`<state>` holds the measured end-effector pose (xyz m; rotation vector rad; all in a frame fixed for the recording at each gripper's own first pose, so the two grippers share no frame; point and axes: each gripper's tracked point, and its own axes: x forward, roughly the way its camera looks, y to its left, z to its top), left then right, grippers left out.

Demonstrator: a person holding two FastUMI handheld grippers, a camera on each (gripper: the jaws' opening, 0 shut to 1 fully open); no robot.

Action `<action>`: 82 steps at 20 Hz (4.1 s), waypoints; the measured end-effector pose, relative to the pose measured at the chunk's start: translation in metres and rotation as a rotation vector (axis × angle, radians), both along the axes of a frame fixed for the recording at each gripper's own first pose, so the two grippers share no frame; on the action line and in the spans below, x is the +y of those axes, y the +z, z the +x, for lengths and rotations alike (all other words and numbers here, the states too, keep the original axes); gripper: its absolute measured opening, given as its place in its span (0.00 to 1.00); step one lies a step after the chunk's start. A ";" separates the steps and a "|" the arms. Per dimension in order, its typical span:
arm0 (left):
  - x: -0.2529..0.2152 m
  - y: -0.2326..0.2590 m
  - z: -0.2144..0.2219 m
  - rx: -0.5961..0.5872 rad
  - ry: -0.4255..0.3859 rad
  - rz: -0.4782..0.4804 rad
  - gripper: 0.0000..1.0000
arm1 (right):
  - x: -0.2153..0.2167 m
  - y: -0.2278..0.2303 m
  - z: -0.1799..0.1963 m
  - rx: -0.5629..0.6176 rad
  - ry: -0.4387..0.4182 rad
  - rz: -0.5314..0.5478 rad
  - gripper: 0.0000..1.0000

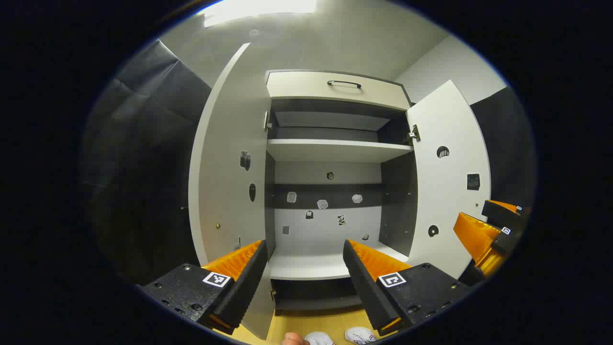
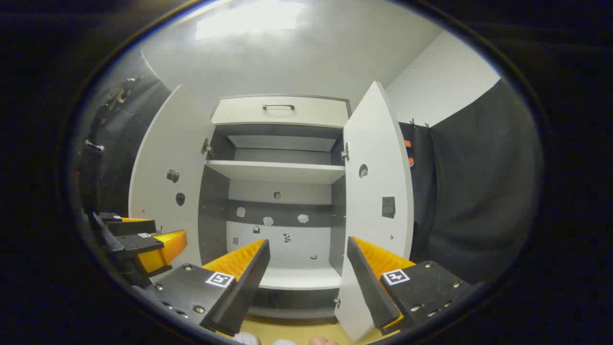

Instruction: Grab one shoe with the right hand and put it into the shoe cabinet, grab the other shoe with the left hand and put it into the shoe cabinet; then close the right door with the right hand and the left door with the left hand.

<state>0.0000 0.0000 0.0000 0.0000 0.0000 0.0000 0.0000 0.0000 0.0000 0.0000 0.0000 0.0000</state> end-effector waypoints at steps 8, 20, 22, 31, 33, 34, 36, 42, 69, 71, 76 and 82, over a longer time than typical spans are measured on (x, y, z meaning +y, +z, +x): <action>0.017 0.005 0.006 -0.012 0.041 -0.005 0.99 | 0.006 -0.026 0.008 0.058 0.022 -0.029 0.94; 0.050 0.002 -0.006 -0.006 0.120 0.003 0.96 | 0.038 -0.221 -0.025 0.449 0.149 -0.049 0.97; 0.053 0.000 -0.007 -0.001 0.130 0.007 0.96 | 0.042 -0.273 -0.044 0.578 0.175 -0.043 0.95; 0.055 -0.005 -0.010 0.008 0.134 0.027 0.94 | 0.049 -0.437 -0.128 0.924 0.251 -0.036 0.80; 0.055 -0.005 -0.010 0.008 0.135 0.035 0.94 | 0.051 -0.458 -0.149 0.965 0.268 -0.038 0.80; 0.055 -0.005 -0.009 0.007 0.137 0.036 0.94 | 0.052 -0.466 -0.156 0.982 0.276 -0.042 0.80; 0.056 -0.004 -0.010 -0.002 0.140 0.026 0.94 | 0.054 -0.483 -0.165 1.004 0.285 -0.041 0.80; 0.056 -0.005 -0.010 -0.006 0.147 0.019 0.94 | 0.061 -0.513 -0.172 1.030 0.290 -0.043 0.61; 0.054 -0.010 -0.013 -0.035 0.127 0.070 0.94 | 0.068 -0.355 -0.064 0.684 0.255 0.110 0.00; 0.054 -0.015 -0.013 -0.026 0.123 0.067 0.94 | 0.076 -0.311 -0.028 0.582 0.273 0.110 0.00; 0.053 -0.028 -0.018 -0.006 0.110 0.061 0.94 | 0.091 -0.221 0.083 0.370 0.309 0.063 0.00; 0.051 -0.043 -0.032 0.016 0.091 0.039 0.94 | 0.078 -0.206 0.220 0.321 0.226 -0.015 0.00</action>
